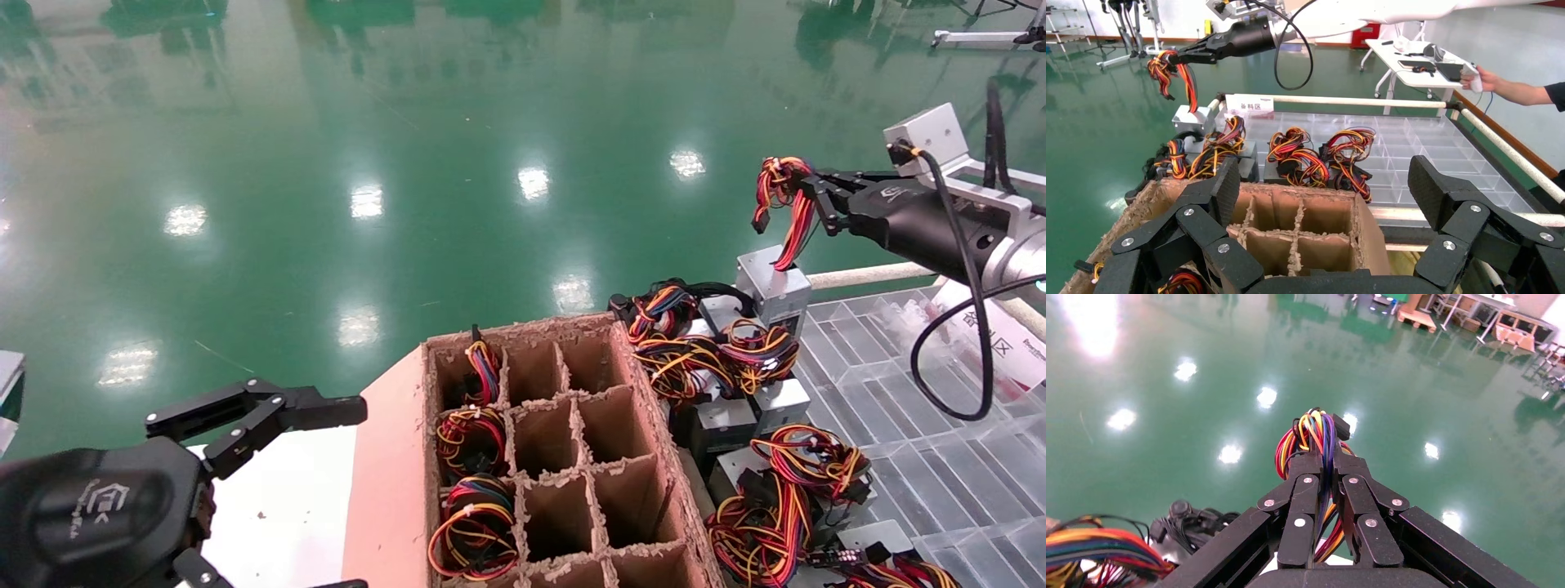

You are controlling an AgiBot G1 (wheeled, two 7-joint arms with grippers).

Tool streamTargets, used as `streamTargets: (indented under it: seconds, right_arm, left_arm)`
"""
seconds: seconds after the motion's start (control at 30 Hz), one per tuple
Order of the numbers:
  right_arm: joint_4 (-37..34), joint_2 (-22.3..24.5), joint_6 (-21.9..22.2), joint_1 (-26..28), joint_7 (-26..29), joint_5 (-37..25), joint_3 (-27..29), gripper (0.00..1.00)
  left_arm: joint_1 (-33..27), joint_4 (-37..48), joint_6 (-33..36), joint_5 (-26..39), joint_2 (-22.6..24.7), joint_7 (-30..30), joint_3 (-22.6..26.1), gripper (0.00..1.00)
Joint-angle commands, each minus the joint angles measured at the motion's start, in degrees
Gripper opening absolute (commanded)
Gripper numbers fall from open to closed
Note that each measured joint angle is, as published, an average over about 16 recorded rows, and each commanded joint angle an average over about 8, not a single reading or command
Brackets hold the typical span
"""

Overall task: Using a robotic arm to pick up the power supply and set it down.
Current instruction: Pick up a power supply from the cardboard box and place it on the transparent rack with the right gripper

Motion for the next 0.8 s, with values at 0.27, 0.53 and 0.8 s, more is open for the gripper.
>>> streamTargets:
  seconds: [0.27, 0.53, 0.8]
  right_arm:
    - [-0.1, -0.8, 1.5, -2.5, 0.0, 2.9, 2.0, 0.00]
    - [0.0, -1.7, 2.1, -4.2, 0.3, 4.3, 3.0, 0.00]
    - [0.0, -1.9, 2.9, -5.4, 1.2, 7.1, 4.9, 0.00]
  left_arm:
    - [0.0, 0.0, 0.0, 0.0, 0.0, 0.0, 0.0, 1.00]
    - [0.0, 0.0, 0.0, 0.0, 0.0, 0.0, 0.0, 1.00]
    - [0.0, 0.0, 0.0, 0.0, 0.0, 0.0, 0.0, 1.00]
